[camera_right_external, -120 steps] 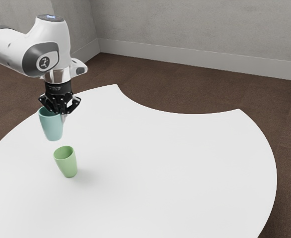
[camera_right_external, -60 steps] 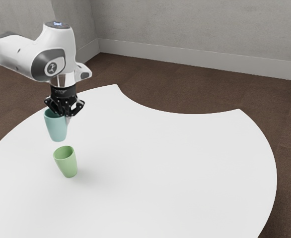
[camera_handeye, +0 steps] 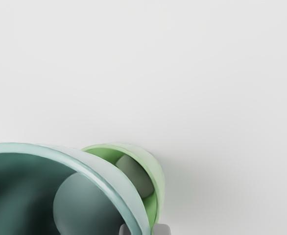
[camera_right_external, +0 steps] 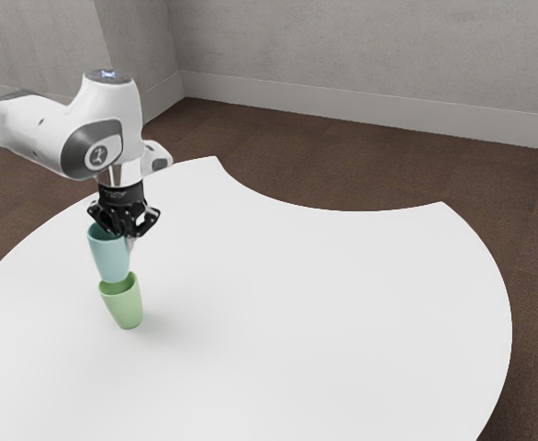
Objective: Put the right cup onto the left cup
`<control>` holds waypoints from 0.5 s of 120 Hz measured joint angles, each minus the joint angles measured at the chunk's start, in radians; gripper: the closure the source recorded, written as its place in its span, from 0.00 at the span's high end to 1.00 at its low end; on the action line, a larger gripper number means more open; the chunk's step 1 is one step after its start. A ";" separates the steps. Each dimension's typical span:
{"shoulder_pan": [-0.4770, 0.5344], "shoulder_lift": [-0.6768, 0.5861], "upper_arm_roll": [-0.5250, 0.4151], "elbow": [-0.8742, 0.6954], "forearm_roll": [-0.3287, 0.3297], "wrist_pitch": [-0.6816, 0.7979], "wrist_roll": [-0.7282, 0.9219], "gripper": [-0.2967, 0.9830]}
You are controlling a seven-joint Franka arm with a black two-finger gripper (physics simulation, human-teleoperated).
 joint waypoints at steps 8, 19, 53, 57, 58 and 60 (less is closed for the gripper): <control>0.001 0.000 0.000 -0.009 -0.003 0.016 -0.002 0.16; 0.001 0.000 0.000 -0.020 -0.005 0.034 -0.006 0.16; 0.002 0.000 0.000 -0.050 -0.010 0.067 -0.020 0.16; 0.002 0.000 0.000 -0.056 -0.011 0.072 -0.022 0.16; 0.002 0.000 0.000 -0.057 -0.011 0.073 -0.022 0.16; 0.003 0.000 -0.001 -0.060 -0.011 0.075 -0.023 0.16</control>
